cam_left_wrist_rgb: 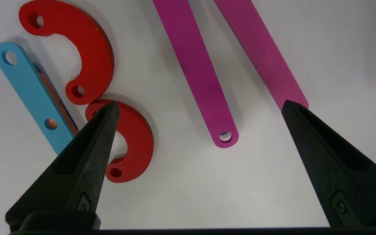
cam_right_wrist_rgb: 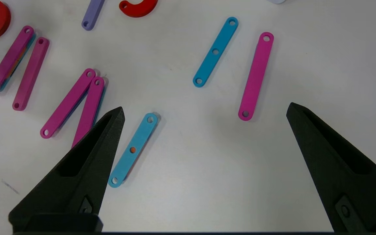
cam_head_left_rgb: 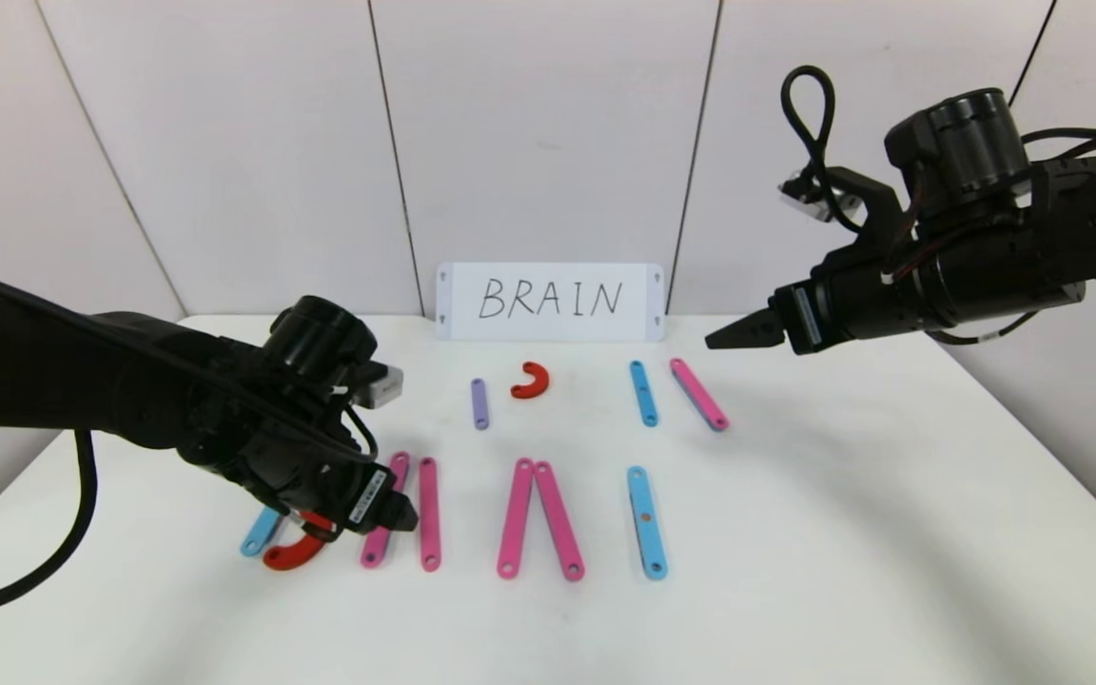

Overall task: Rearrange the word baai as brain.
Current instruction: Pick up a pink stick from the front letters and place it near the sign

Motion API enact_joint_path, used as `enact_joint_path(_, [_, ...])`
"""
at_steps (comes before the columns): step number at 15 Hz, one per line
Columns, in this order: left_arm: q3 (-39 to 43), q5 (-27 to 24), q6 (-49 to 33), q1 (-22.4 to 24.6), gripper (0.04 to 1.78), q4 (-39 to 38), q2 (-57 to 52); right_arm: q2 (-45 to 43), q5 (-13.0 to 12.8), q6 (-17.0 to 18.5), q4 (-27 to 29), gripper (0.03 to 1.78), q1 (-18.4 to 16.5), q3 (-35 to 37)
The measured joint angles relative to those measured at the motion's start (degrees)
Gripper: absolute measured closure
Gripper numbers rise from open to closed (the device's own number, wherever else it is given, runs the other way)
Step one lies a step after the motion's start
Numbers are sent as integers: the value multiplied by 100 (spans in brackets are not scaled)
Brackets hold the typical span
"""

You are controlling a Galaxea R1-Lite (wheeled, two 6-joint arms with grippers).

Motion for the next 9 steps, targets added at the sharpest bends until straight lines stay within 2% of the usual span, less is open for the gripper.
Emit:
enact_joint_path(4, [407,-30,0,41,8,-697,-79,-10,-2,-9,0,7,15,30])
enact_joint_path(9, [472,-38,2,39,8,-780,-11,-16,0,-9,-2,7,13,30])
